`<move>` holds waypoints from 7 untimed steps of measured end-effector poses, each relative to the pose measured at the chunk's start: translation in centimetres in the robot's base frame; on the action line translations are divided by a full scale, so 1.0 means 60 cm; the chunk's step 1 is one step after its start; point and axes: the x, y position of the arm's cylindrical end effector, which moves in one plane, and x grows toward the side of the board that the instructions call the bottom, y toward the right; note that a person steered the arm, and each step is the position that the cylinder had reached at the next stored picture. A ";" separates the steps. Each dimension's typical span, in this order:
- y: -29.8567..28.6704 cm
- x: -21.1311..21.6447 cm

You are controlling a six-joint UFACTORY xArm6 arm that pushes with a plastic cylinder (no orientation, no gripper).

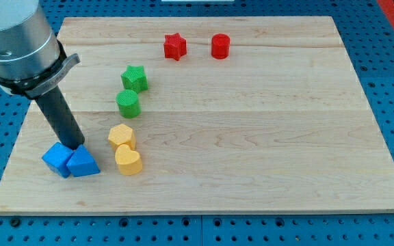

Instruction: Push the red blocks slightly down

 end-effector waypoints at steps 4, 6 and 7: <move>0.204 -0.353; 0.289 -0.371; 0.217 -0.399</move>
